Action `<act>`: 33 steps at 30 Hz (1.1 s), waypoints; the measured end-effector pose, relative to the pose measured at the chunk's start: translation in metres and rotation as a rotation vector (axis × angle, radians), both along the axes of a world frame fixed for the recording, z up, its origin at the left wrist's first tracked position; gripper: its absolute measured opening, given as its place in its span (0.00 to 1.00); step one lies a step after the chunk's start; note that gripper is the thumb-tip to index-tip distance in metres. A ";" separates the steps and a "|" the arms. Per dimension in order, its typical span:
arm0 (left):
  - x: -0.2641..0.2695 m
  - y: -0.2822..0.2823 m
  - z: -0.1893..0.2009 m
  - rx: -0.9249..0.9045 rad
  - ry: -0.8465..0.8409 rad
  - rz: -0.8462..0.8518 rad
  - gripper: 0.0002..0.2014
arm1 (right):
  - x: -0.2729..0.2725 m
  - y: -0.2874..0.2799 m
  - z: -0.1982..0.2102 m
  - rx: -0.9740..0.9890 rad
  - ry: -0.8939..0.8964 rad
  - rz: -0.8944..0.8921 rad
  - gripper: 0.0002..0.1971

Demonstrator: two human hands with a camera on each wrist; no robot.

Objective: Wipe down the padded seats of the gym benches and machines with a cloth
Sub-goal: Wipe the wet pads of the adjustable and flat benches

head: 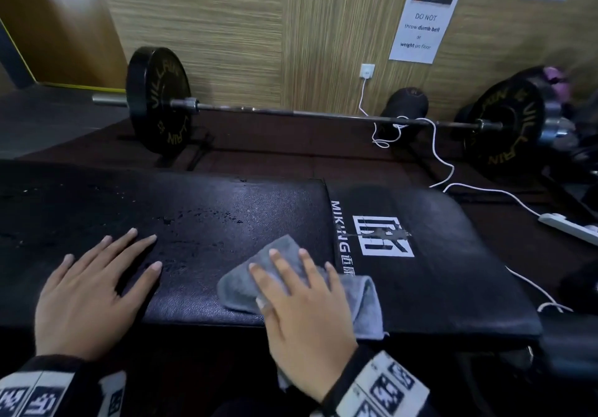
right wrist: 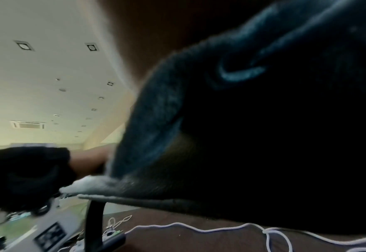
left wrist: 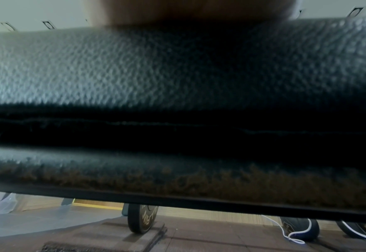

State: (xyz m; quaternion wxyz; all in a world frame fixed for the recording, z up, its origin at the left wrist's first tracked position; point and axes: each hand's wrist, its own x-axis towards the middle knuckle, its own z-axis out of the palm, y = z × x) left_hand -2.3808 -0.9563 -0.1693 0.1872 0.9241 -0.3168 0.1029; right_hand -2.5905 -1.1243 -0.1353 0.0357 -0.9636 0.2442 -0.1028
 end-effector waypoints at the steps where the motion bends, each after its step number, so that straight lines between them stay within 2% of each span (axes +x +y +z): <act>1: 0.000 0.000 0.000 0.002 -0.001 -0.001 0.29 | -0.007 0.004 -0.003 0.001 -0.001 0.037 0.22; 5: 0.002 0.001 -0.002 0.010 0.002 -0.004 0.29 | -0.046 -0.005 -0.018 -0.061 0.025 0.112 0.27; 10: 0.002 0.000 -0.002 -0.008 -0.008 -0.009 0.29 | -0.076 -0.025 -0.022 -0.110 -0.048 0.019 0.28; 14: 0.001 -0.001 -0.001 -0.016 -0.005 -0.013 0.29 | -0.056 -0.038 -0.007 -0.040 -0.018 -0.126 0.24; 18: 0.001 -0.001 0.000 -0.024 0.000 -0.013 0.29 | -0.022 -0.061 -0.002 0.030 0.056 -0.239 0.25; 22: 0.000 -0.001 0.001 -0.018 0.007 -0.014 0.29 | -0.014 -0.069 -0.007 0.057 0.101 -0.186 0.31; 28: -0.005 -0.002 0.002 0.010 -0.025 0.004 0.29 | -0.036 -0.036 -0.006 0.043 0.003 -0.075 0.24; 33: -0.026 -0.008 -0.003 -0.093 -0.026 0.054 0.28 | -0.016 -0.001 -0.010 0.062 -0.028 0.065 0.23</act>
